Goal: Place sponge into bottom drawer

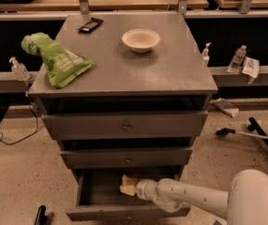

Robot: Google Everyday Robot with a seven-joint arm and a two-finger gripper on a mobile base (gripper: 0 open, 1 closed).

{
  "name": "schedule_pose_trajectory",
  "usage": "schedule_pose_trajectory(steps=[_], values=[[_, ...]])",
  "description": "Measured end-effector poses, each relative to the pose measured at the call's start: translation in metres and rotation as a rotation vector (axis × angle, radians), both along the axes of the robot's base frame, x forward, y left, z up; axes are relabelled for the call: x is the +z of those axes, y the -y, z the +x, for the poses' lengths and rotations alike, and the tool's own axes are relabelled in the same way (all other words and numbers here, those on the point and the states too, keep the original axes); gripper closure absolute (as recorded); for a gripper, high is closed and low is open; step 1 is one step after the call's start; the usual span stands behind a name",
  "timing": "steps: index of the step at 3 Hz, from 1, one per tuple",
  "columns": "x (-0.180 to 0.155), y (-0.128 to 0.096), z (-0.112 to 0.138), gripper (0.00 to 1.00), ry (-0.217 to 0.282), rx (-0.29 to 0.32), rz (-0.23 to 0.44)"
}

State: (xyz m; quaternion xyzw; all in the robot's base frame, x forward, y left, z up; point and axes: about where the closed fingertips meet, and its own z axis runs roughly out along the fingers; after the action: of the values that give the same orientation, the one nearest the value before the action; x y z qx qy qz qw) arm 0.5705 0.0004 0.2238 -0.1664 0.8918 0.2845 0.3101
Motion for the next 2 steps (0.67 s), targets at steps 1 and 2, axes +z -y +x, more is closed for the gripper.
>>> schedule_pose_trajectory(steps=[1, 2], values=[[-0.0005, -0.0011, -0.0001, 0.72, 0.0, 0.001, 0.0], [-0.0009, -0.0033, -0.0008, 0.41, -0.002, 0.003, 0.001]])
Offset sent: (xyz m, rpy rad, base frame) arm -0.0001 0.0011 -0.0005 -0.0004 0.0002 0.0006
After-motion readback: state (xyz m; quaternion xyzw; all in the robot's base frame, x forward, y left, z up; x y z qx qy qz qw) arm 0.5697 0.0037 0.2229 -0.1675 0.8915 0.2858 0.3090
